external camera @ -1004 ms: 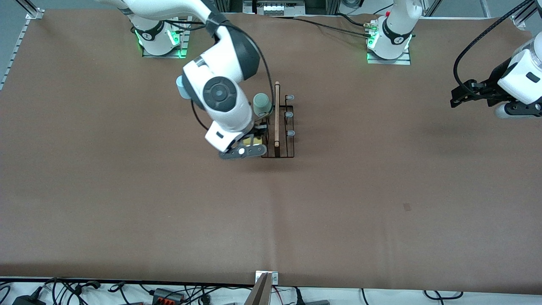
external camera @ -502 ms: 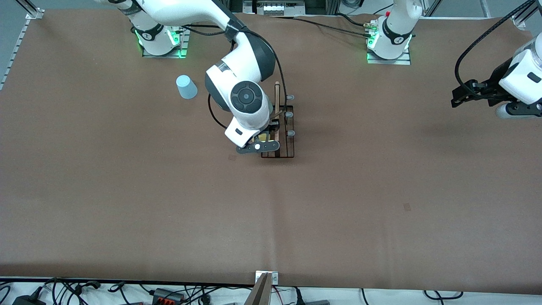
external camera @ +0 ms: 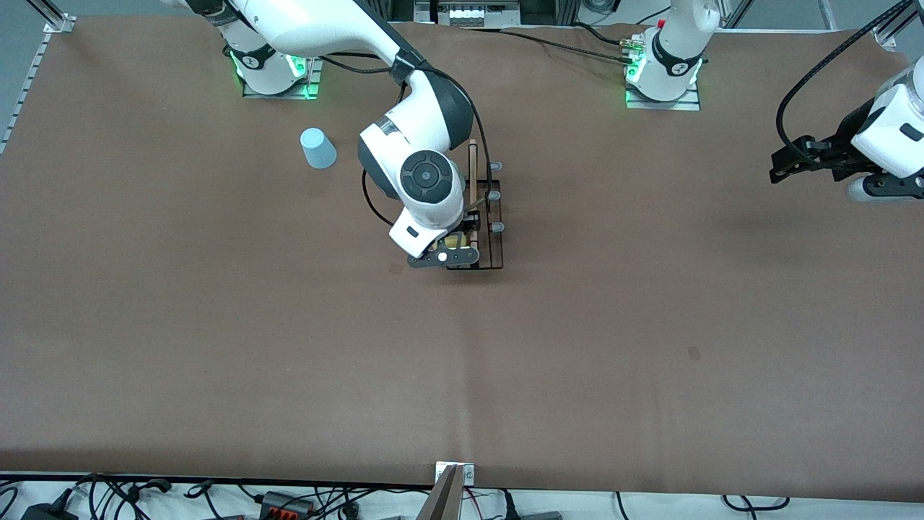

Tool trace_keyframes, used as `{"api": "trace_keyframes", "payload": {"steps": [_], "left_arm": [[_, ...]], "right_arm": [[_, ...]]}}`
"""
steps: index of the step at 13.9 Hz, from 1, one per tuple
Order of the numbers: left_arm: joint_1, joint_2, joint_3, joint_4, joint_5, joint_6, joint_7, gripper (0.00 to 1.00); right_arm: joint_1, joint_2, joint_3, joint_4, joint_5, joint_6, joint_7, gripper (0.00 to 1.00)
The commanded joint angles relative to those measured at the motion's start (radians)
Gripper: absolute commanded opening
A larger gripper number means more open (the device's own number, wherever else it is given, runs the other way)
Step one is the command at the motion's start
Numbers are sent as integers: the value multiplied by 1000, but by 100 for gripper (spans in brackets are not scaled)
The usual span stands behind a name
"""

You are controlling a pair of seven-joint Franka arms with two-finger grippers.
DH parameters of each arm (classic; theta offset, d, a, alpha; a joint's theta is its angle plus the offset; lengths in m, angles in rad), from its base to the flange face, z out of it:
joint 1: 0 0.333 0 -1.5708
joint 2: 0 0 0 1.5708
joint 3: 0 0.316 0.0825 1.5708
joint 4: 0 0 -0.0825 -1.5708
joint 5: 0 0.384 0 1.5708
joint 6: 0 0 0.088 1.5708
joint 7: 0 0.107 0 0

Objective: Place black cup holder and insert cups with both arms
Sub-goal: 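Carry the yellow cup to the rack and hang it on a hook, then open the right gripper and lift it away from the yellow cup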

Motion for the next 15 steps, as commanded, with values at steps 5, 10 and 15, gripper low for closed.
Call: {"api": "trace_keyframes", "payload": {"steps": [5,10,15], "left_arm": [[2,-6,0,11,1,-17,-2,100],[2,-6,0,11,1,-17,-2,100],[2,-6,-1,11,-2,-21,-2,100]], "right_arm": [[-42,-136,-32,7,-12,-10,25,100],[-227,-236,-58,9,-14,-105,-147,100],[-393,-284,-64,59,-14,-216,-294,100]]}}
